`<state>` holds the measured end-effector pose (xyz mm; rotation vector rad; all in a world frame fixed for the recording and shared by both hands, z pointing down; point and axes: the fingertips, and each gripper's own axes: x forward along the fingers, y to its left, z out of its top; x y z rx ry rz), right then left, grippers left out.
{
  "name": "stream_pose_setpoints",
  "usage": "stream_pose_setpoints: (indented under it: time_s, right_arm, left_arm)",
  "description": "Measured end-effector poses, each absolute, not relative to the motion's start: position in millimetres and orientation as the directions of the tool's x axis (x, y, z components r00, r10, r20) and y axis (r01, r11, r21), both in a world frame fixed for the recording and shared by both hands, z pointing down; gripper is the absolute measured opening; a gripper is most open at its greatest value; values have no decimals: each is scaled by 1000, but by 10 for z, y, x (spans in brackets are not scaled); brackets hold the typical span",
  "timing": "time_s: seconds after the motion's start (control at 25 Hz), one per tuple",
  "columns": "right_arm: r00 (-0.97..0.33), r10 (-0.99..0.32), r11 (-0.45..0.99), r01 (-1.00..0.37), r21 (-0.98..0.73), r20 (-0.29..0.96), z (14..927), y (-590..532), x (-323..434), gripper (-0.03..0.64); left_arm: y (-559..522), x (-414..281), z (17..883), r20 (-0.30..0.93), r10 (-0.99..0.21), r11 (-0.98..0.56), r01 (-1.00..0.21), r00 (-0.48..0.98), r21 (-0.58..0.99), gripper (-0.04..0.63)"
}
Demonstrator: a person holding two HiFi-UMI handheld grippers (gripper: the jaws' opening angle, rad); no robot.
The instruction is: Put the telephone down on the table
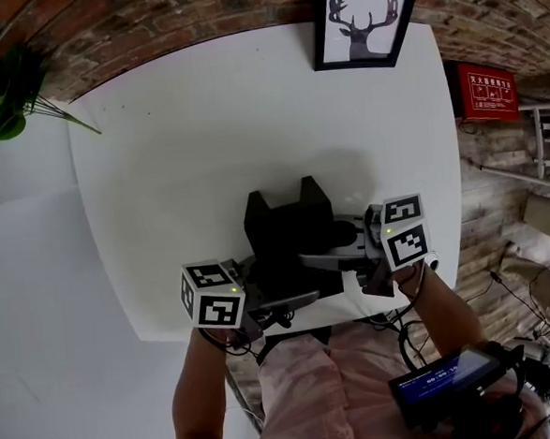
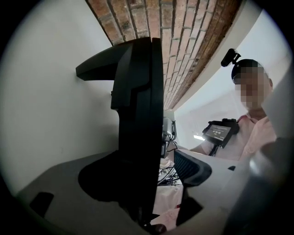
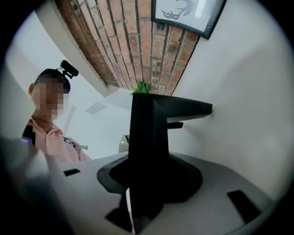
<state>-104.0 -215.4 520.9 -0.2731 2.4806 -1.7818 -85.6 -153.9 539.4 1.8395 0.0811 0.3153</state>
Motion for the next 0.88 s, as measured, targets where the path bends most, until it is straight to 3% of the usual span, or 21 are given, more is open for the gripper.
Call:
stream_pose_setpoints:
  time_s: [0.4,0.88]
  right_arm:
    - [-977,-202,304,-133,-943,72,5247,-2168,-1000,163]
    - [-973,-205,318,-172,-932,109,5260,-2135,-1012,164]
  left_arm:
    - [-1609,-1150,5466,290,157,-350,-221,944,910,407]
    - [-1571,-1190,5369,288,103,-363,-233,952,902,407]
